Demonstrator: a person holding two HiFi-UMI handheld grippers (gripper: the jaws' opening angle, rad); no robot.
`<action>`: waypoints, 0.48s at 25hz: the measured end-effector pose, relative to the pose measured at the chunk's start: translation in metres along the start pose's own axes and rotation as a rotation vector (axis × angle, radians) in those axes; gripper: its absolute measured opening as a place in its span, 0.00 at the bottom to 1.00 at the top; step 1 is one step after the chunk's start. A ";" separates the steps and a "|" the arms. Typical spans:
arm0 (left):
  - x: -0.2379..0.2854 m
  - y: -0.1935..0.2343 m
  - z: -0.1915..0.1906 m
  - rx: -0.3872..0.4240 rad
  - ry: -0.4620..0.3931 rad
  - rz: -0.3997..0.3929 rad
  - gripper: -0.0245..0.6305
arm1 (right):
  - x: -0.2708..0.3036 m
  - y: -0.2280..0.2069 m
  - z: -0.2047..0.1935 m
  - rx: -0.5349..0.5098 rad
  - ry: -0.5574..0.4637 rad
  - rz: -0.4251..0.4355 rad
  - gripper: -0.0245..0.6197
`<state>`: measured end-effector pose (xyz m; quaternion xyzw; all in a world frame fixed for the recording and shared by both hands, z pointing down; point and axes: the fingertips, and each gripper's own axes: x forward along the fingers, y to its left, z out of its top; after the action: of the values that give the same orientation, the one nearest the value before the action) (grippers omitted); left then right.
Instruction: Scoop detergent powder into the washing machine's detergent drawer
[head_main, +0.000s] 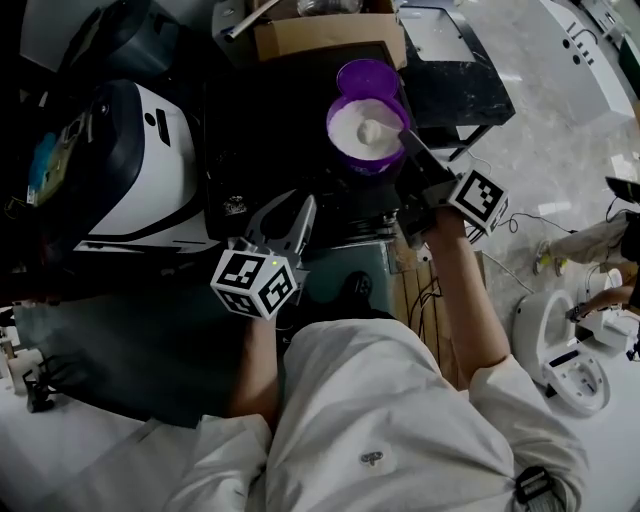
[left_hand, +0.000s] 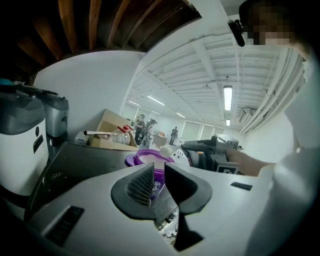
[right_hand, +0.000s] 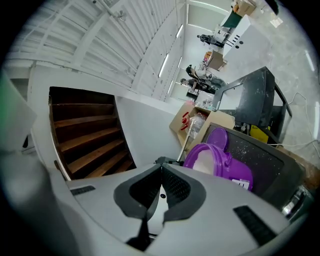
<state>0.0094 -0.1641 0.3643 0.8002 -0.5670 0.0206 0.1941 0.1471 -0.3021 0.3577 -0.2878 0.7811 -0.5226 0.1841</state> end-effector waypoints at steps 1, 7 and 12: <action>-0.003 0.003 0.000 -0.002 -0.004 0.005 0.14 | 0.000 0.004 -0.002 0.002 0.002 0.011 0.05; -0.019 0.018 -0.006 -0.014 -0.007 0.024 0.14 | 0.003 0.026 -0.016 0.008 0.016 0.061 0.05; -0.041 0.032 -0.008 -0.026 -0.015 0.038 0.14 | 0.003 0.036 -0.041 0.014 0.028 0.073 0.05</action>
<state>-0.0333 -0.1336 0.3706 0.7869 -0.5838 0.0110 0.1996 0.1110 -0.2642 0.3401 -0.2508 0.7897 -0.5252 0.1942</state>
